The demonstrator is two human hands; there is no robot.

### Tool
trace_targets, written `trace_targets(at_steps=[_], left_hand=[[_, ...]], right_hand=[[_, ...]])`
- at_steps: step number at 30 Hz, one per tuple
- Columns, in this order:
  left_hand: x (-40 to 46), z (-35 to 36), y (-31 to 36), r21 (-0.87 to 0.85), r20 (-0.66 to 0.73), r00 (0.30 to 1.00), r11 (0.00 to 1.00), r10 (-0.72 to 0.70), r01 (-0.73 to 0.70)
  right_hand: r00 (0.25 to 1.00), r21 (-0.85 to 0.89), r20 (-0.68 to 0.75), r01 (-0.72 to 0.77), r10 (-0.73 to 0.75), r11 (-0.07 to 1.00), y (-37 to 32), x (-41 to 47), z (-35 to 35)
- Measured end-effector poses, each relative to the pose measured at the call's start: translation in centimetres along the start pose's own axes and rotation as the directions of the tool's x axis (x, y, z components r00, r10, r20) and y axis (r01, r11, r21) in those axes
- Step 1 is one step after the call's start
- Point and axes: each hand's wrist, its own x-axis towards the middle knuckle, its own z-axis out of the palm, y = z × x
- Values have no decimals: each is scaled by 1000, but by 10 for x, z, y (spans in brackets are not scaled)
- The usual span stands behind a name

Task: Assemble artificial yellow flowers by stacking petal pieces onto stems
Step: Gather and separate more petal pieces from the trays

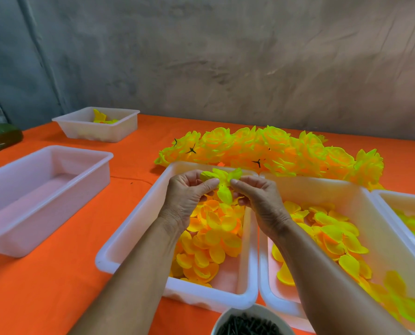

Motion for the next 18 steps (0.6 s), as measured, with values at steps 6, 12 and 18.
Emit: trace_targets(at_steps=[6,12,18], left_hand=[[-2,2,2,33,34,999,999,-8,7],[1,2,0,69,-80,995,996,-52,58],[-2,4,-1,125,-96,995,992,12,0]], right_hand=[[1000,-14,-3,-10,10,1000,-1,1,1],[1000,-6,2,-16,16,1000,1,1,0],[999,-33,-52,6,-8,999,3,2,2]])
